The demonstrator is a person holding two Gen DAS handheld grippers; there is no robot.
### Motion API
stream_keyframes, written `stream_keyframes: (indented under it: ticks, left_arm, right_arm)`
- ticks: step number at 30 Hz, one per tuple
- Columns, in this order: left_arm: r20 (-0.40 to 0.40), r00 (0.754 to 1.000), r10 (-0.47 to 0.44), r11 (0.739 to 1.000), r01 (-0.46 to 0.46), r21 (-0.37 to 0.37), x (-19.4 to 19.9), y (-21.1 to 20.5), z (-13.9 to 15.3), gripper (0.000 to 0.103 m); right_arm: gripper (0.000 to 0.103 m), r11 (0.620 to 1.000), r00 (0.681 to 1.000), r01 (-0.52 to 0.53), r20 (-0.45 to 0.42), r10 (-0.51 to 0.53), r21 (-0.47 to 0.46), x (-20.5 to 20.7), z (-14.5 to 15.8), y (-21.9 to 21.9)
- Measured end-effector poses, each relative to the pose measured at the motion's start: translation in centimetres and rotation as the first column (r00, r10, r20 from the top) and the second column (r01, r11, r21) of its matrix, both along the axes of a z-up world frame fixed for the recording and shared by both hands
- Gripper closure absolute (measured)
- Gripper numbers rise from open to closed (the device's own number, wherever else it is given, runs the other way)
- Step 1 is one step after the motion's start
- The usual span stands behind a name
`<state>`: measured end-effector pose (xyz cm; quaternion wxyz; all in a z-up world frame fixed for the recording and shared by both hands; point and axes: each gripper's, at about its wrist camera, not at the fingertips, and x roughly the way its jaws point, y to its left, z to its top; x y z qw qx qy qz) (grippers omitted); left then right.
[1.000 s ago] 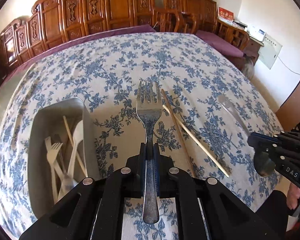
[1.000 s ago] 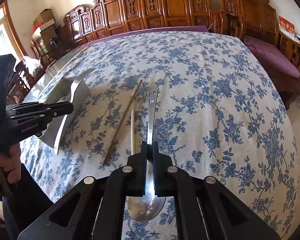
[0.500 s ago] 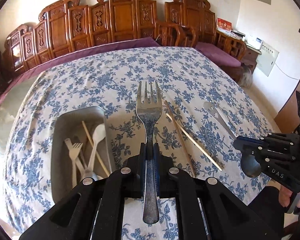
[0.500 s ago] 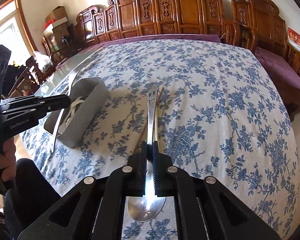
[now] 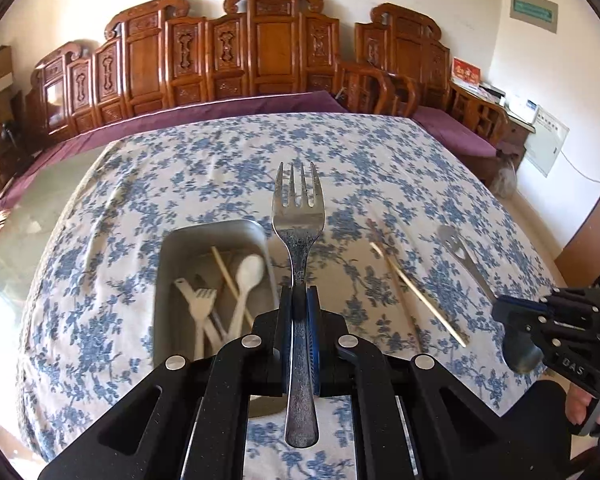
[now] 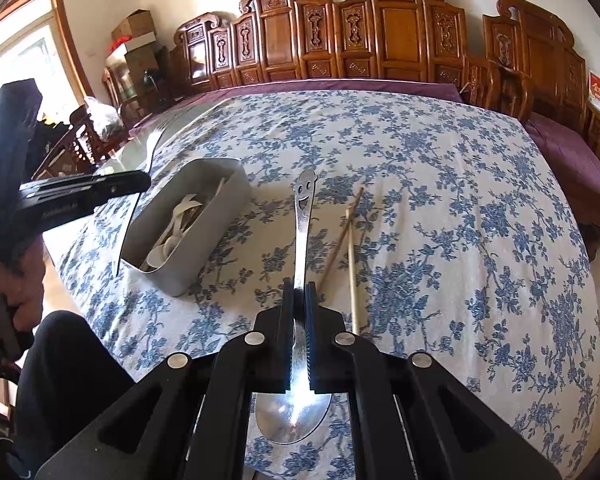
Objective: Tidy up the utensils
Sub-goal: 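Lower the fork into the grey tray and open left gripper while right holds the spoon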
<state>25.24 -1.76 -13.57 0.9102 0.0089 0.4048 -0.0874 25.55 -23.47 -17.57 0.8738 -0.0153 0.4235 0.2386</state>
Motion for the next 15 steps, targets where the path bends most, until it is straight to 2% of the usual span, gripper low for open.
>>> stream_keyframes:
  ticks: [6,15]
  left_arm:
    - [-0.007,0.999,0.038,0.999,-0.038,-0.003,0.8,2.5,-0.6,0.097]
    - [-0.043,0.996,0.08,0.997,-0.08,0.0,2.9,5.0,-3.1,0.097]
  right_arm:
    - [0.097,1.0,1.0,-0.019,0.003,0.019,-0.011,-0.1,-0.1,0.9]
    - [0.097,1.0,1.0,-0.009,-0.016,0.009,-0.006,0.7,-0.9,1.2]
